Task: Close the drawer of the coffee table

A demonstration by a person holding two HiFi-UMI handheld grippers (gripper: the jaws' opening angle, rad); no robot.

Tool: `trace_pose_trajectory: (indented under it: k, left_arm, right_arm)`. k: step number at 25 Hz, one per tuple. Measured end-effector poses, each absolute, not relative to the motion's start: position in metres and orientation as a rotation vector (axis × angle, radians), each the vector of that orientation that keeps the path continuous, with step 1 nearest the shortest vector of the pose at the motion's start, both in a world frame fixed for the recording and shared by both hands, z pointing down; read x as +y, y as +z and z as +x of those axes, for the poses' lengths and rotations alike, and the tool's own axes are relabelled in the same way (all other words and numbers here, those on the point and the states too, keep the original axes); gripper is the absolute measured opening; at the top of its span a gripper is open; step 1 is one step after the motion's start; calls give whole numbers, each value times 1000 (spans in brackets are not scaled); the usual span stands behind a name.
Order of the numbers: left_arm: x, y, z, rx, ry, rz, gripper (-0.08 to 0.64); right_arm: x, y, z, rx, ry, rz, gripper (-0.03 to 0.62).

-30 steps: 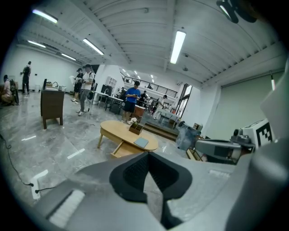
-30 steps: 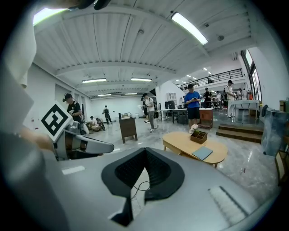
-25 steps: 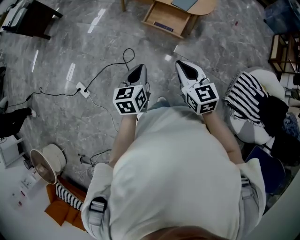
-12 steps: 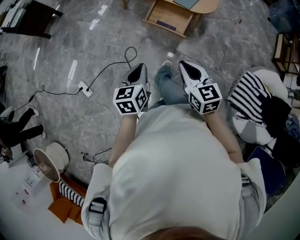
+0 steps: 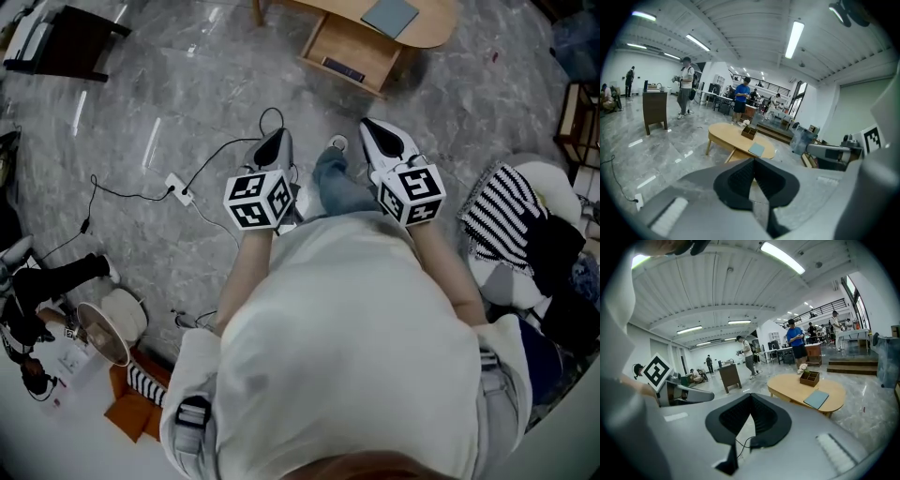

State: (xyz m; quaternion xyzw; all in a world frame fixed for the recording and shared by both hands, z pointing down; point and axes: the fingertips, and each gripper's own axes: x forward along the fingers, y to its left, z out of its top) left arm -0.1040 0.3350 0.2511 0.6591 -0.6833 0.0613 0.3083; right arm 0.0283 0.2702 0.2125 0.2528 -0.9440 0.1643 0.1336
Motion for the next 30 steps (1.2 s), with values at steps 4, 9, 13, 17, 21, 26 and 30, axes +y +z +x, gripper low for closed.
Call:
trace_pose_trajectory:
  k: [4, 9, 13, 17, 21, 26, 30]
  left_arm:
    - [294, 251, -127, -1786, 165, 1732, 2]
    - [239, 251, -150, -1751, 177, 1745, 2]
    - [197, 252, -162, -1721, 188, 1750, 2]
    - [165, 255, -171, -1708, 181, 1752, 2]
    - [140, 261, -179, -1695, 201, 1757, 2]
    - [128, 277, -181, -1695, 266, 1747, 2]
    - [123, 293, -180, -1669, 332, 1739, 2]
  right_arm:
    - [220, 207, 11, -2737, 483, 777, 0]
    - [158, 206, 2, -2715, 499, 879, 0]
    - [119, 212, 2, -2679, 519, 925, 0]
    - [92, 217, 5, -2655, 532, 958, 0]
    - [70, 221, 6, -2636, 543, 1000, 0]
    - [60, 230, 16, -2624, 550, 1035, 0]
    - [56, 244, 29, -2581, 573, 1073, 0]
